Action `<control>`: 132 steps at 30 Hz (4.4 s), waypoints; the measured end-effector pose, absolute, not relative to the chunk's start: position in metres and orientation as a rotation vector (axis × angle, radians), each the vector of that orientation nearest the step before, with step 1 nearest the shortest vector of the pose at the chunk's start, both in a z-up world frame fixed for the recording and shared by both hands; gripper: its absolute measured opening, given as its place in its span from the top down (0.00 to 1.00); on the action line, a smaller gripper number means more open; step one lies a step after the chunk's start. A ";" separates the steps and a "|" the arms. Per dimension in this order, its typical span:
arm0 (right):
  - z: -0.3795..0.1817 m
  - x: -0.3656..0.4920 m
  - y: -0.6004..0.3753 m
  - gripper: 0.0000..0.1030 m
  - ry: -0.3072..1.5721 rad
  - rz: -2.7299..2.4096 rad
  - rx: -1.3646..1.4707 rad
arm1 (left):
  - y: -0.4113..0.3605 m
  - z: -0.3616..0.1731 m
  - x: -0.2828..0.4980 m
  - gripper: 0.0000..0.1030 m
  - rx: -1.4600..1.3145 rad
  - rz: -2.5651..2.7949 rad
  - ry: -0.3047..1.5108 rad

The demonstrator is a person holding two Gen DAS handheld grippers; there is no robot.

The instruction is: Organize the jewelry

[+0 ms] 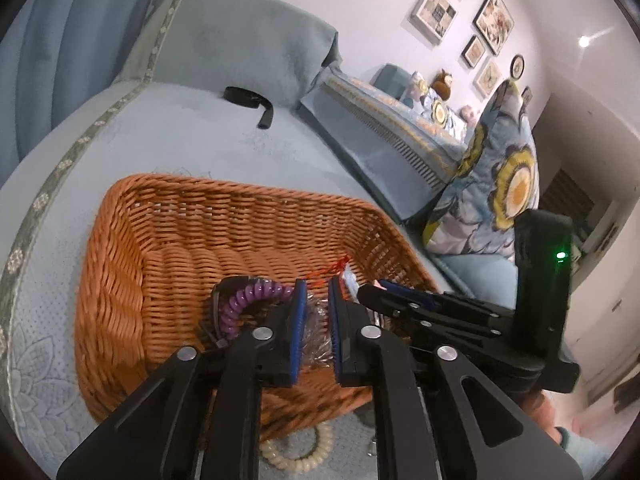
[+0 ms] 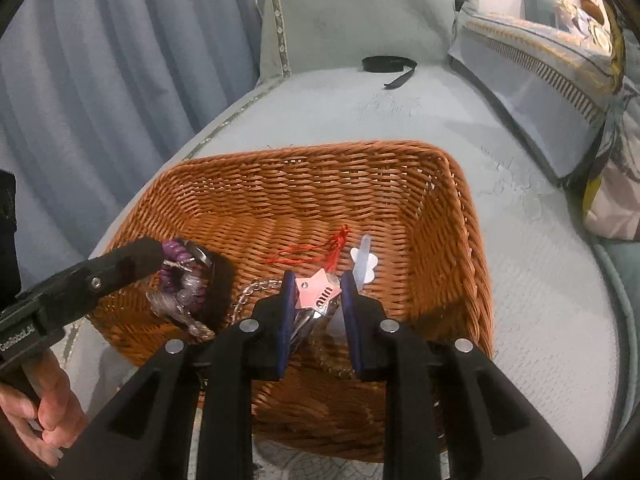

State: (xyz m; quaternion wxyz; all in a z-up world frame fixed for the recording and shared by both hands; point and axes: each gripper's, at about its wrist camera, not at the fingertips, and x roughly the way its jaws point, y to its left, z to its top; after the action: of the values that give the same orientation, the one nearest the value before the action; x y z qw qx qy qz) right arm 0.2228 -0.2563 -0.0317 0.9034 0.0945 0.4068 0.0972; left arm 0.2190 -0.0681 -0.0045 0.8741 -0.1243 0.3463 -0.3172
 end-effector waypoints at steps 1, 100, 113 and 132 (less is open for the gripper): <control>-0.029 0.221 -0.259 0.79 0.835 0.202 0.203 | -0.066 -0.002 0.215 0.74 -0.265 -0.667 0.714; -0.072 0.115 -0.188 0.74 0.933 0.257 0.054 | 0.013 -0.043 0.080 0.92 -0.189 -0.476 0.715; -0.005 0.090 -0.198 0.97 0.779 0.320 0.086 | 0.011 -0.012 0.077 0.92 -0.232 -0.530 0.636; 0.006 0.216 -0.246 0.97 0.859 0.258 0.218 | -0.037 0.022 0.186 0.92 -0.157 -0.504 0.580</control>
State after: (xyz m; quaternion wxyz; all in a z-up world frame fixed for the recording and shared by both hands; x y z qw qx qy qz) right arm 0.2159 -0.2457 0.0058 0.8953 0.1050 0.4146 0.1245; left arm 0.1856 -0.0367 0.0221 0.9240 -0.0767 0.2826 -0.2458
